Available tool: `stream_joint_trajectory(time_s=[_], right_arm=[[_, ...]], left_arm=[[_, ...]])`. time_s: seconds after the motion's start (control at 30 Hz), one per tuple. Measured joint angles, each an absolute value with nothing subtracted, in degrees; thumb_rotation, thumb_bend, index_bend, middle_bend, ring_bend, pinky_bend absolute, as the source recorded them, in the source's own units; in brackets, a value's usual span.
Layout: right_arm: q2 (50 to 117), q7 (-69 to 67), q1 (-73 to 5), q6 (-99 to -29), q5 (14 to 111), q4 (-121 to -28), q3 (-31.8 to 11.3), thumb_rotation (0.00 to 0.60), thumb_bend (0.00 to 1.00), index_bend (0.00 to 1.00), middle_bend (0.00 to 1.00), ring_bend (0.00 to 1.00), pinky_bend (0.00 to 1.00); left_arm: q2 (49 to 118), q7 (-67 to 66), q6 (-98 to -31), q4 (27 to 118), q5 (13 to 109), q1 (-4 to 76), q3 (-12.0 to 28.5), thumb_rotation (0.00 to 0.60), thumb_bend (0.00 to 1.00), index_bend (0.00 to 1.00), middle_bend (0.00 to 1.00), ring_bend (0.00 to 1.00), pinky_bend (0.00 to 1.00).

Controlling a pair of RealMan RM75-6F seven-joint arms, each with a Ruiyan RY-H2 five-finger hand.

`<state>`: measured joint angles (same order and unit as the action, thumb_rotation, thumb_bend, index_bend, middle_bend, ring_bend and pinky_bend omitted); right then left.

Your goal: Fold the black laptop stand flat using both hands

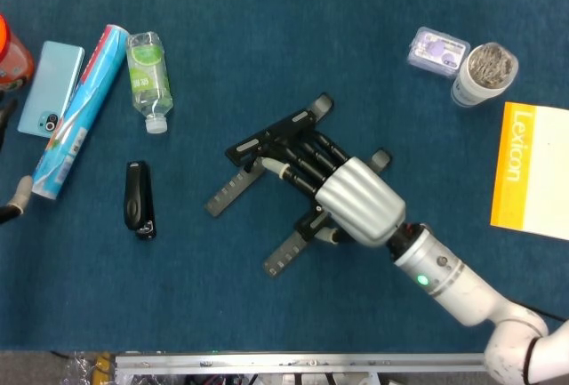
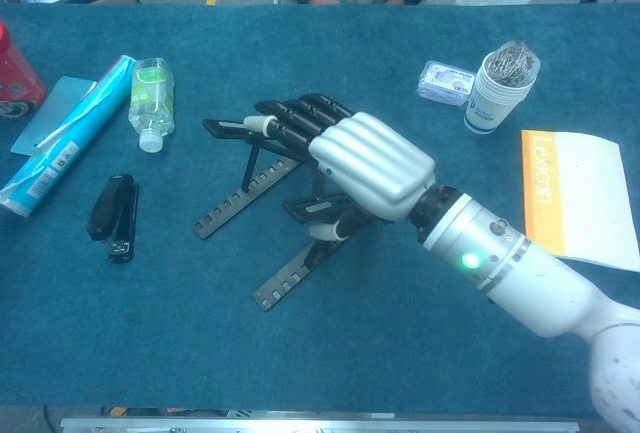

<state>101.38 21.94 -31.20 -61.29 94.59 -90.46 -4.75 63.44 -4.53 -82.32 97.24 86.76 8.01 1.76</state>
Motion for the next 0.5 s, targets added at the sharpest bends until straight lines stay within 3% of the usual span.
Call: stream_joint_trajectory(time_s=[0.1,0.5], right_arm=[[102.9,22.7,-31.8,-62.9,95.3,-87.7,-5.4,0.600,0.25,0.00,0.00,0.00,0.00],[102.0,23.3,-32.5,-66.0,93.8,-85.5,-7.6,0.600,0.25,0.00,0.00,0.00,0.00]], left_arm=[[63.3,-4.3,-82.4,97.1,86.8,8.0,1.7,0.600,0.34,0.00,0.04,0.00,0.00],[63.1,-3.1,-81.6,96.1,86.8,8.1,1.3,0.600,0.34,0.00,0.04,0.00,0.00]])
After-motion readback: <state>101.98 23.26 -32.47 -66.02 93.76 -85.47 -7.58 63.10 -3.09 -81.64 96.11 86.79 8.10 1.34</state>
